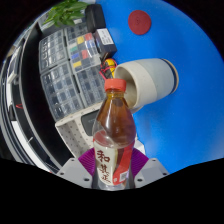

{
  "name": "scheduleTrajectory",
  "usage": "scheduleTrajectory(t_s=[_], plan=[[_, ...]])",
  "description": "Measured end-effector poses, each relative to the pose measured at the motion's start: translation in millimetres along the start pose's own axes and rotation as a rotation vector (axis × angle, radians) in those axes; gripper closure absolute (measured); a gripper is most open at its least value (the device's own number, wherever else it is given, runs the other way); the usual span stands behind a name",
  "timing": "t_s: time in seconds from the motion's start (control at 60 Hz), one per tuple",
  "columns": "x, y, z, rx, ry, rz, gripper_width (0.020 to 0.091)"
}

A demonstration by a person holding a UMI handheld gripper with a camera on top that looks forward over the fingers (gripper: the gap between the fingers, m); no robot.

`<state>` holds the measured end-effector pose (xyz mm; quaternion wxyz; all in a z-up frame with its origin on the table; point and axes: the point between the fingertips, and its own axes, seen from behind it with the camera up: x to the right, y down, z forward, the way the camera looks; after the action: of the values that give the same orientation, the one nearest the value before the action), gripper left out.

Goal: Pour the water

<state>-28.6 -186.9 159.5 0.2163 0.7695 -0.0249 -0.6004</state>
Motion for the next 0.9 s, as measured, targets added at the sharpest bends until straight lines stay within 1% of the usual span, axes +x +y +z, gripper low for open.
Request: scheduleTrajectory(t_s=[0.233, 0.317, 0.417, 0.5, 0.7, 0.717, 0.733, 0.8, 0.85, 0.9], plan=[[0.4, 3.3, 0.4, -0.050, 0.018, -0.036, 0.0677], [0.5, 6.1, -3.5, -0.073, 0.042, -0.169, 0.0679], [-21.2, -3.7, -13.0, -0.053, 0.055, -0.440, 0.0676], [-55.7, -25.2, -20.5, 0.008, 0.032, -0.652, 0.0675], [-128.3, -102.6, -57.9, 0.226, 0.089, -1.176, 0.0676], [-122.3, -114.8, -56.8, 0.259, 0.061, -1.212, 0.0676], [-132.3, -118.7, -63.7, 0.269, 0.101, -1.245, 0.0676], [-142.1, -147.5, -72.7, 0.335, 0.143, -1.360, 0.0677], [-141.1, -170.9, -76.5, 0.375, 0.171, -1.446, 0.0677], [-135.7, -195.4, -78.0, 0.399, 0.228, -1.526, 0.0676]])
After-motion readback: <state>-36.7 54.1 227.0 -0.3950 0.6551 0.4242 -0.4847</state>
